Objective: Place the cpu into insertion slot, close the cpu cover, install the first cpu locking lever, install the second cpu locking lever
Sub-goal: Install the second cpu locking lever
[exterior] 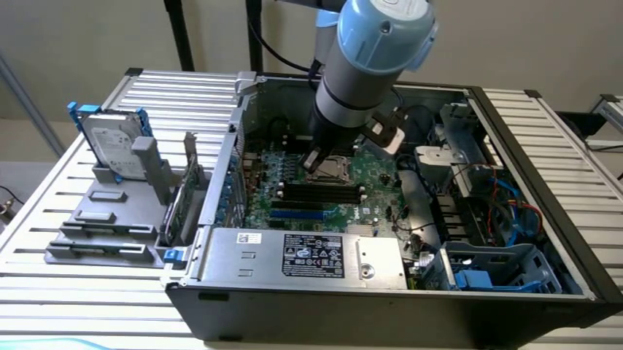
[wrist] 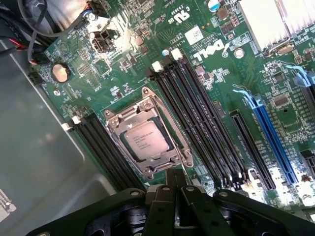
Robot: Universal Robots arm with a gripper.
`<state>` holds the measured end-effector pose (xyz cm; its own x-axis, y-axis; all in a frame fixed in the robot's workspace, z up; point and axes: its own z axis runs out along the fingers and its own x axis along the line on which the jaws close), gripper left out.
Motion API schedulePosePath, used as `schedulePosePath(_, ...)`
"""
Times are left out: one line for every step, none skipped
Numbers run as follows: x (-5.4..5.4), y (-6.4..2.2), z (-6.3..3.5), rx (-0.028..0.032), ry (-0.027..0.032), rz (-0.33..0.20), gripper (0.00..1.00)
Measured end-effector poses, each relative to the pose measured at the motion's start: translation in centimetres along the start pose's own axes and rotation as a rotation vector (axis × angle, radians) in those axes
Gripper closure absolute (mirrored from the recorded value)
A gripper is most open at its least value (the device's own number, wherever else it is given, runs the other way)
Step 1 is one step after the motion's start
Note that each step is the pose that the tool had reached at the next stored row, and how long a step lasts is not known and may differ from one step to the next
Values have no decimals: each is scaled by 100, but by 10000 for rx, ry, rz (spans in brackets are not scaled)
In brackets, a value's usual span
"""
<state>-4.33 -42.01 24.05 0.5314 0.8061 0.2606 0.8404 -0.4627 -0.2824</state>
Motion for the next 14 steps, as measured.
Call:
schedulePosePath(-13, -9, -1, -2, 1, 5, 89)
schedulePosePath(-24, -16, -2, -3, 3, 10, 89)
schedulePosePath(-34, -23, -3, -5, 5, 17, 89)
schedulePosePath(-43, -27, -4, -8, 7, 29, 89)
schedulePosePath(-50, -28, -6, -11, 12, 41, 89)
schedulePosePath(-56, -27, -8, -17, 17, 60, 89)
schedulePosePath(-62, -25, -10, -24, 26, 86, 89)
schedulePosePath(-66, -24, -11, -32, 35, 115, 89)
schedulePosePath(-70, -24, -12, -43, 46, 153, 89)
schedulePosePath(-73, -23, -12, -54, 59, 193, 89)
schedulePosePath(-76, -23, -12, -67, 71, 237, 89)
schedulePosePath(-81, -24, -9, -77, 83, 274, 89)
schedulePosePath(-89, -28, -5, -82, 91, 296, 89)
schedulePosePath(-101, -35, -1, -86, 93, 305, 89)
